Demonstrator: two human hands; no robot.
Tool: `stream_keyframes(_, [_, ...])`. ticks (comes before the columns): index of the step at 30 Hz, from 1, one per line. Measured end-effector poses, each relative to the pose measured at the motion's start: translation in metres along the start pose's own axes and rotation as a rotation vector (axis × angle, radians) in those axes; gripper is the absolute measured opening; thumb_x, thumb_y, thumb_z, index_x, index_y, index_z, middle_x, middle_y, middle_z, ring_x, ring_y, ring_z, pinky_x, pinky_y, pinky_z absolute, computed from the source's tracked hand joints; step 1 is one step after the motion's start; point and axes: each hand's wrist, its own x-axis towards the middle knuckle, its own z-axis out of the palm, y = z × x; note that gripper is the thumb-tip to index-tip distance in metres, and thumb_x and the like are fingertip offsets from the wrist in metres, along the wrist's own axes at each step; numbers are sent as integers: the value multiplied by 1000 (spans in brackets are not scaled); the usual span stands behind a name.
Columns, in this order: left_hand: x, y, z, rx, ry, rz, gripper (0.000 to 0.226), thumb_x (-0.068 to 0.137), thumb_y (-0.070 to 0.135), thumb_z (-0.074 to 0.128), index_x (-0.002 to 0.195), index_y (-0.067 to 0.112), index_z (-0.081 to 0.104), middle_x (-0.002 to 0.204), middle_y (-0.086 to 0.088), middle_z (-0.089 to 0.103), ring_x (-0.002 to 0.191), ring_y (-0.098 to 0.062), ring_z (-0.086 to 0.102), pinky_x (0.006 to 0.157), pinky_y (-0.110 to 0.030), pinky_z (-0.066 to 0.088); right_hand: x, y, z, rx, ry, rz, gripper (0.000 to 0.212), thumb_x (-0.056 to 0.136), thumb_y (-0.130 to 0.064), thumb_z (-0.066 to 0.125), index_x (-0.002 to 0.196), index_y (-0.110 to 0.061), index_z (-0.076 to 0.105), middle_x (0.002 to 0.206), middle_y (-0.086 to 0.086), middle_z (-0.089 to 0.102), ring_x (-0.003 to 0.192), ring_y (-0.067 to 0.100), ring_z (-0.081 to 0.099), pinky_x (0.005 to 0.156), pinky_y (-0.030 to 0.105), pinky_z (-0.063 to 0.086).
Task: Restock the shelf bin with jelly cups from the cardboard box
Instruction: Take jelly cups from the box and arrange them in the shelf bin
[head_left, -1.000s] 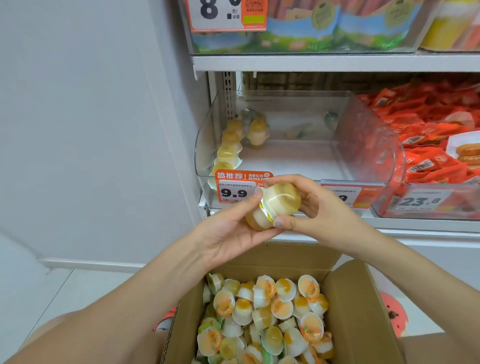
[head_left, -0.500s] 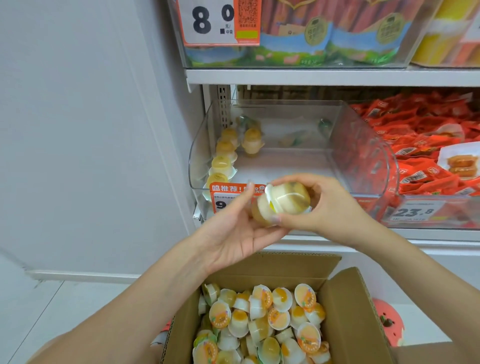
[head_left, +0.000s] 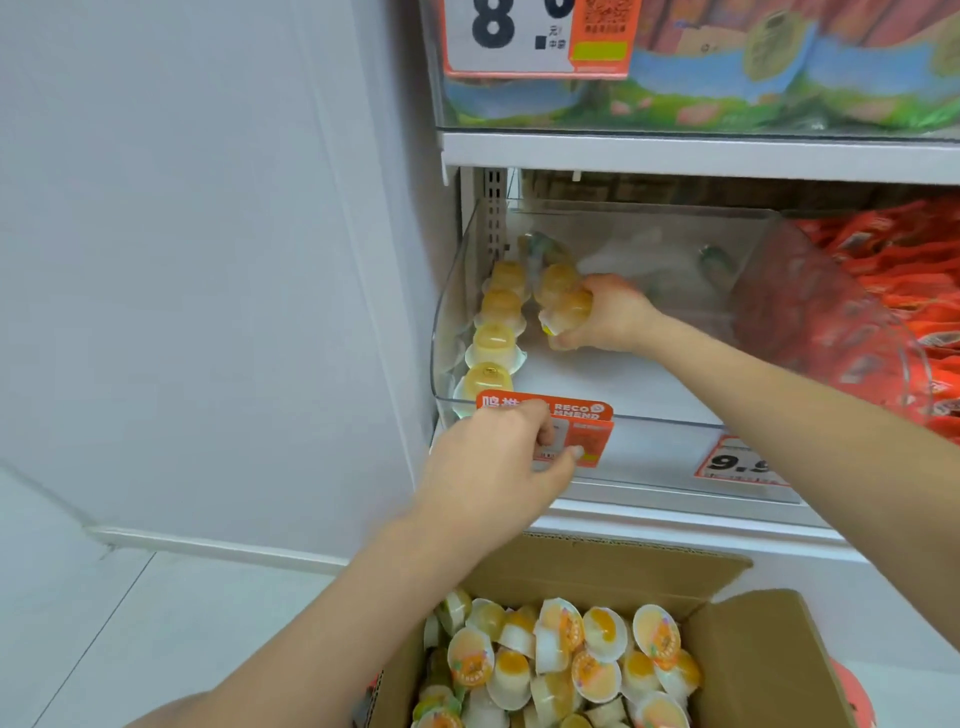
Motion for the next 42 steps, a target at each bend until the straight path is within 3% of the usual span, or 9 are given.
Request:
stream_keyframes(8, [2, -2, -2, 25, 6, 22, 27, 88, 48, 53, 82, 22, 56, 81, 7, 66, 81, -14, 64, 69, -35, 53, 7, -2, 17, 13, 44, -58, 45, 72, -30, 80, 108, -9, 63, 108, 9, 66, 98, 28, 60, 74, 29, 42])
stream_keyframes(13, [-3, -1, -6, 49, -7, 38, 23, 88, 49, 52, 89, 26, 52, 89, 11, 63, 86, -10, 62, 72, -31, 53, 13, 5, 24, 68, 45, 4, 62, 67, -39, 81, 117, -12, 55, 110, 7, 63, 101, 29, 61, 72, 26, 40])
stream_keyframes(17, [-4, 0, -7, 64, -3, 51, 23, 90, 49, 50, 95, 26, 53, 92, 12, 63, 89, -9, 60, 74, -28, 50, 12, 6, 26, 93, 63, 22, 79, 65, -33, 85, 129, -9, 46, 121, 14, 59, 110, 33, 54, 86, 33, 43])
stream_keyframes(20, [-4, 0, -7, 74, -1, 57, 24, 90, 50, 50, 95, 27, 53, 92, 12, 63, 88, -8, 60, 73, -28, 50, 12, 6, 26, 182, 76, 37, 85, 63, -29, 87, 131, -10, 41, 120, 15, 59, 106, 32, 58, 85, 35, 47])
stream_keyframes(28, [-5, -2, -7, 97, -7, 82, 23, 90, 49, 51, 94, 26, 53, 92, 11, 63, 88, -9, 60, 72, -28, 51, -3, 10, 14, 276, 80, 6, 74, 71, -27, 82, 131, -8, 42, 122, 8, 58, 108, 23, 57, 78, 24, 40])
stream_keyframes(33, [-17, -4, -4, 143, -122, 111, 26, 90, 48, 50, 89, 24, 62, 88, 10, 65, 85, -9, 61, 72, -30, 52, -69, 8, -21, 442, 488, -76, 38, 81, -26, 73, 112, -11, 56, 99, -3, 58, 91, 12, 56, 75, 22, 45])
stream_keyframes(37, [-38, -7, 20, 224, -277, 161, 26, 92, 44, 48, 93, 22, 62, 89, 8, 64, 86, -14, 60, 65, -28, 48, -156, 17, -16, 313, 648, -254, 15, 85, -11, 64, 99, -7, 59, 91, -5, 57, 84, 14, 52, 77, 20, 41])
stream_keyframes(39, [-54, -11, 41, 262, -403, 172, 24, 92, 41, 48, 96, 22, 62, 87, 8, 62, 87, -16, 60, 55, -24, 39, -192, 29, 7, 229, 636, -288, 10, 85, -6, 63, 95, -6, 60, 88, -1, 57, 82, 14, 49, 76, 21, 39])
stream_keyframes(42, [-75, -27, 77, 316, -605, 152, 20, 90, 35, 50, 99, 21, 62, 98, 3, 64, 92, -20, 60, 63, -27, 43, -236, 52, 60, 190, 439, -315, 6, 86, -8, 61, 91, -9, 59, 89, 0, 59, 86, 12, 48, 77, 23, 40])
